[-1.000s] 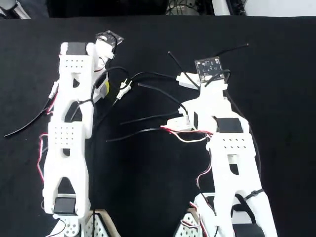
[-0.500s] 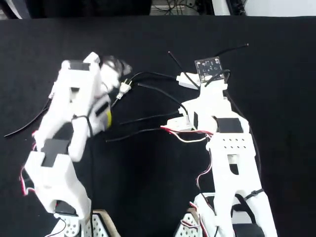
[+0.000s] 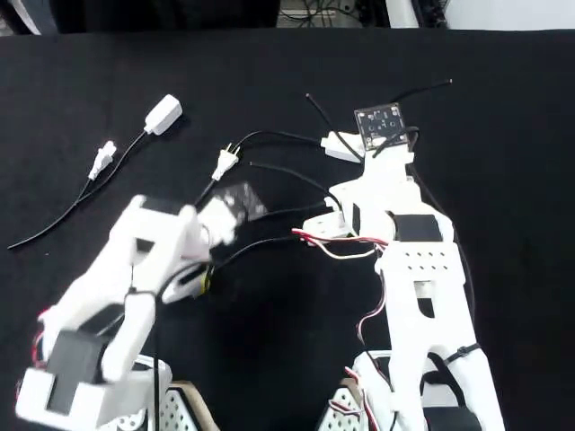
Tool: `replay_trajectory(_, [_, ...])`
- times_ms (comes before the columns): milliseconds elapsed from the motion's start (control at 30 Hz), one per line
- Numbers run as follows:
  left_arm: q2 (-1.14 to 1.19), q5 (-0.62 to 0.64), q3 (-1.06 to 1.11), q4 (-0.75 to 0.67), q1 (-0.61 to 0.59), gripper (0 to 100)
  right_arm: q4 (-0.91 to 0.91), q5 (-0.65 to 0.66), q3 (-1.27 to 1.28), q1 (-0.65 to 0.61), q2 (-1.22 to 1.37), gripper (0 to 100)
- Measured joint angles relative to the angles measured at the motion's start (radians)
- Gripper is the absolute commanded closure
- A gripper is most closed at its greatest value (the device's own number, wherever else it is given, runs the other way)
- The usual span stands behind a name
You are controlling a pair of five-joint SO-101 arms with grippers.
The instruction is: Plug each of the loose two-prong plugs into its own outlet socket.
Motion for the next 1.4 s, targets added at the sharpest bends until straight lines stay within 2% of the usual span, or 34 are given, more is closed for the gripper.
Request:
replay_trajectory(167, [-0.170,-0.055,0.201,-0.110,0.005,96,0.000,0.000,0.000,0.000,0.000,98.4])
replay_trajectory(500, [-0.374,-0.063,0.338,-0.138,0.023,77,0.000,0.000,0.000,0.000,0.000,98.4])
replay_trajectory(733, [-0.505,0.089,0.344,-0.129,0.080,76,0.000,0.000,0.000,0.000,0.000,98.4])
replay_trajectory(833, [-0.582,0.103,0.351,-0.101,0.080,76,0.000,0.000,0.000,0.000,0.000,98.3])
replay_trajectory(1033, [-0.783,0.106,0.351,0.133,0.083,75,0.000,0.000,0.000,0.000,0.000,98.3])
replay_trajectory(1167, [-0.865,0.107,0.351,0.227,0.083,75,0.000,0.000,0.000,0.000,0.000,98.3])
replay_trajectory(1267, [-0.878,0.107,0.382,0.215,0.086,75,0.000,0.000,0.000,0.000,0.000,98.3])
replay_trajectory(1400, [-0.878,0.107,0.479,0.114,0.086,75,0.000,0.000,0.000,0.000,0.000,98.4])
